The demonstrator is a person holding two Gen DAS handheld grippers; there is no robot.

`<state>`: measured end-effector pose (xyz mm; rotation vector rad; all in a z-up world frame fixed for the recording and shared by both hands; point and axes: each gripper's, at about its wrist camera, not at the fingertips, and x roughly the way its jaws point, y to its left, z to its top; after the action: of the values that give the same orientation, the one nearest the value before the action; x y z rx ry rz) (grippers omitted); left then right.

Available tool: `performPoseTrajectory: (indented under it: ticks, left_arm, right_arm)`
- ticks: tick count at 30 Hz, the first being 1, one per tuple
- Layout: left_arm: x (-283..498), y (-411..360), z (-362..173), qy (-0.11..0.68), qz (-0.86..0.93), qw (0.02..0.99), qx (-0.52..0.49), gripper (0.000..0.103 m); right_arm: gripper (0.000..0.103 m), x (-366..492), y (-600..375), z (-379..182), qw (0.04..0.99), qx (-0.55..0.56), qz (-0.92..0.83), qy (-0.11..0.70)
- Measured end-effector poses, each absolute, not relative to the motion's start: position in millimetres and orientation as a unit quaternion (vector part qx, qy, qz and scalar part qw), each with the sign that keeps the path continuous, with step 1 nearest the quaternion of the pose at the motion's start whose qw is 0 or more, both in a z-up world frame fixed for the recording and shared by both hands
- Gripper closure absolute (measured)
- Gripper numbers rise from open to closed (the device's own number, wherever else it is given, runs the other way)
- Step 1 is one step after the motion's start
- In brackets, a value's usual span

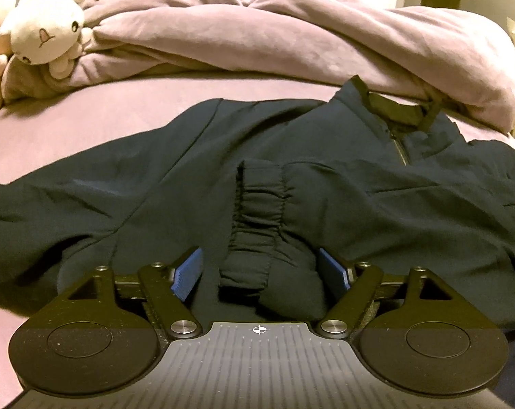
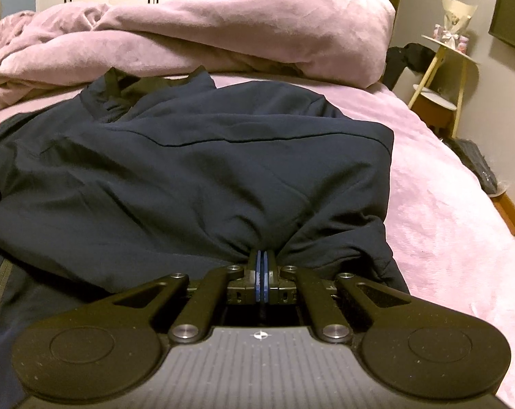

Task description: Fold large clothes

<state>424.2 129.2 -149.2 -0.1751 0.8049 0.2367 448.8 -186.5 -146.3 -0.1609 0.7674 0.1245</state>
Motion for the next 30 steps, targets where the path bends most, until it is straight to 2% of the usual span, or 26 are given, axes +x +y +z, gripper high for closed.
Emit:
performPoseTrajectory:
  ticks: [8,15,17,23,24,26,27,30]
  left_arm:
    - [409.5,148.6,-142.8,0.394,0.104,0.902,-0.141,0.022]
    - [407.9,151.3,-143.4,0.395,0.094,0.902,-0.145,0.022]
    - [406.0,155.0,-144.9,0.393,0.090,0.903,-0.151,0.022]
    - [399.0,161.3,-138.3,0.395,0.090,0.899,-0.167,0.023]
    - [392.8,168.2,-134.3,0.393,0.090,0.896,-0.186,0.023]
    - [376.9,184.8,-126.9,0.387,0.095,0.890,-0.220,0.023]
    - [365.1,196.6,-123.0,0.381,0.096,0.888,-0.238,0.023]
    - [318.4,241.8,-115.7,0.356,0.084,0.879,-0.306,0.023]
  right_arm:
    - [0.100,439.6,-189.4,-135.0,0.924,-0.039,0.049,0.377]
    - [0.100,441.3,-174.8,-137.0,0.919,-0.089,0.049,0.382]
    - [0.092,432.4,-180.5,-131.0,0.926,-0.070,0.047,0.367]
    - [0.091,422.9,-167.7,-132.4,0.924,-0.106,0.035,0.366]
    - [0.089,420.0,-170.6,-126.4,0.926,-0.087,0.041,0.366]
    - [0.069,406.1,-180.2,-113.0,0.931,-0.042,0.054,0.360]
    - [0.066,397.5,-184.8,-108.1,0.933,-0.023,0.060,0.354]
    - [0.065,364.5,-203.3,-101.8,0.931,0.038,0.078,0.355]
